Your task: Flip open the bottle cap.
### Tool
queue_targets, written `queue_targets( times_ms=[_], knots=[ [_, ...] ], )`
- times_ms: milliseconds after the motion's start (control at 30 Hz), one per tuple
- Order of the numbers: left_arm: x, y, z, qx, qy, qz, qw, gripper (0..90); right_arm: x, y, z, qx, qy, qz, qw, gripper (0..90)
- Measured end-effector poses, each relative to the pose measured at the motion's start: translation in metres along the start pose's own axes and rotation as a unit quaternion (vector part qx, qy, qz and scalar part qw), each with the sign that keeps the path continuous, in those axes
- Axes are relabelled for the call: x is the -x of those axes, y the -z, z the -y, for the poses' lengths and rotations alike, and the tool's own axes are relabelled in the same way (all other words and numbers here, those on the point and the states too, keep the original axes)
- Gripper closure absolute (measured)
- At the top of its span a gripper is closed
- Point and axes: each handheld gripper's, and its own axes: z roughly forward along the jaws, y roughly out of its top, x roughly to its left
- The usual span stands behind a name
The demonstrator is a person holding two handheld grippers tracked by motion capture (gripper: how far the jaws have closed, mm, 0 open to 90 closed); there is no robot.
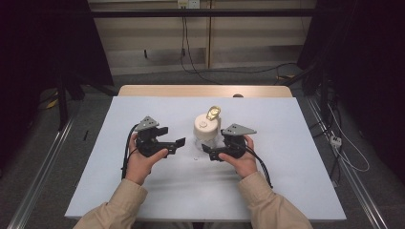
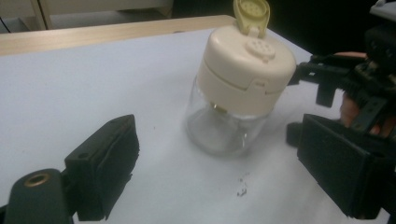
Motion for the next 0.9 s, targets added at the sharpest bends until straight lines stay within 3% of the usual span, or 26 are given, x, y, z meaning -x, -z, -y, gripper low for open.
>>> queue_targets(
  times_ms=[300, 600, 900],
  knots=[
    [-0.014, 0.022, 0.035, -0.004, 0.009, -0.008, 0.9999, 12.0, -0.006, 0.029, 0.009, 0.003, 0.016, -0.007, 0.9998, 3.4],
    [-0.019, 0.04, 0.044, 0.016, 0.008, -0.007, 0.9998, 10.8, -0.003, 0.051, 0.021, 0.008, 0.014, -0.004, 0.9999, 3.8],
    [-0.017, 0.045, 0.051, 0.007, 0.0, 0.001, 1.0, 10.1, 0.003, 0.077, 0.033, 0.01, 0.009, 0.009, 0.9999, 4.4]
  ],
)
